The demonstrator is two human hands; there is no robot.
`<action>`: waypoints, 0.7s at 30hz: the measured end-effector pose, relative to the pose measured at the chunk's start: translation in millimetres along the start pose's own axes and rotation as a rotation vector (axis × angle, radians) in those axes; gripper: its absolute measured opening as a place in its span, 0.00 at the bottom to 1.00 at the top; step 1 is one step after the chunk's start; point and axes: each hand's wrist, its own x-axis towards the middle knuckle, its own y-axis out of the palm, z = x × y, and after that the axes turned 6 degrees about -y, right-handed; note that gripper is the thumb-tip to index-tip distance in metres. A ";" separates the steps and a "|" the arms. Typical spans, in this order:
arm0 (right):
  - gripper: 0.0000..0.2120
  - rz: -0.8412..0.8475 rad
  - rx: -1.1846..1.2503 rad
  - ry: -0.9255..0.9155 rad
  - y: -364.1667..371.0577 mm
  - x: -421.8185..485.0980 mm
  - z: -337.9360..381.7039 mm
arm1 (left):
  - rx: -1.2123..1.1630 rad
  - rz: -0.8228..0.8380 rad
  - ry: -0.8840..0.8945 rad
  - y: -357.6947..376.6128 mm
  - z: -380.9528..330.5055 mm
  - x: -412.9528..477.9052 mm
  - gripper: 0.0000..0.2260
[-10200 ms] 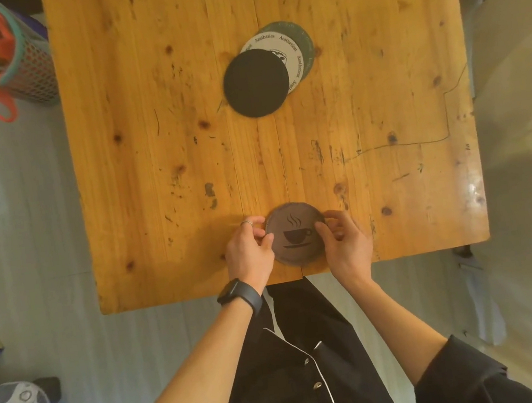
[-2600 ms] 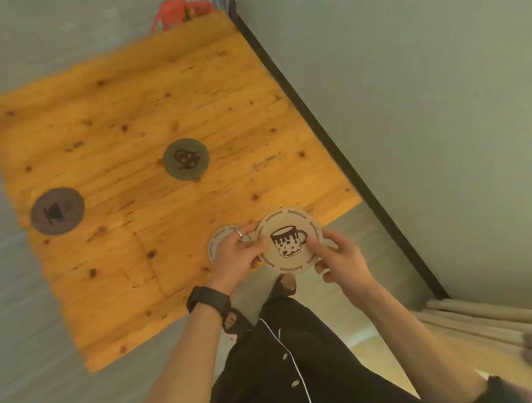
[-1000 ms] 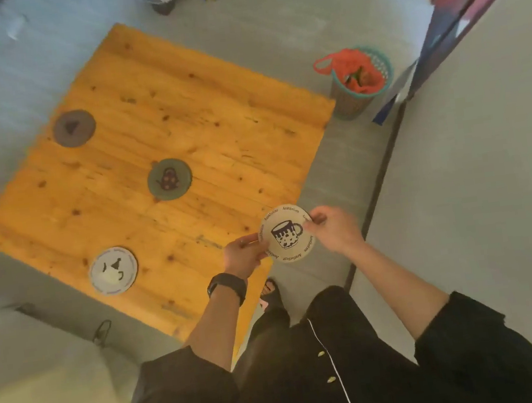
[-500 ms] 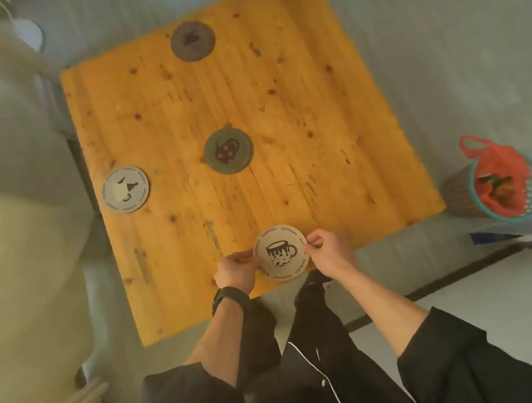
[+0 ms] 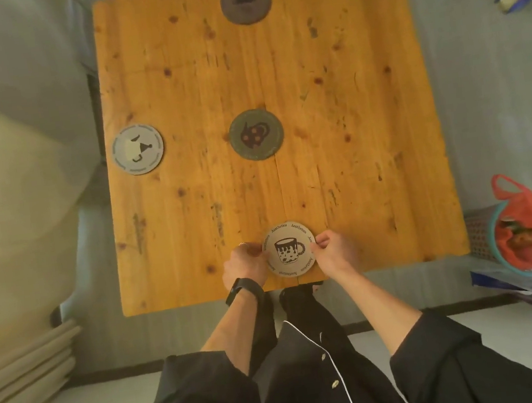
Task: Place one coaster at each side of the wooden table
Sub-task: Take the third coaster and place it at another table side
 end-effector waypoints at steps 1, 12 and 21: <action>0.10 -0.009 -0.020 0.004 1.0 0.7 0.3 | 0.011 -0.003 0.010 0.6 -0.8 0.8 0.08; 0.09 -0.072 -0.079 0.010 5.7 -0.4 2.4 | 0.069 -0.059 0.052 8.4 2.7 4.9 0.06; 0.08 -0.112 -0.306 -0.422 6.2 -7.5 -12.9 | 0.554 -0.291 0.466 21.7 11.6 2.0 0.10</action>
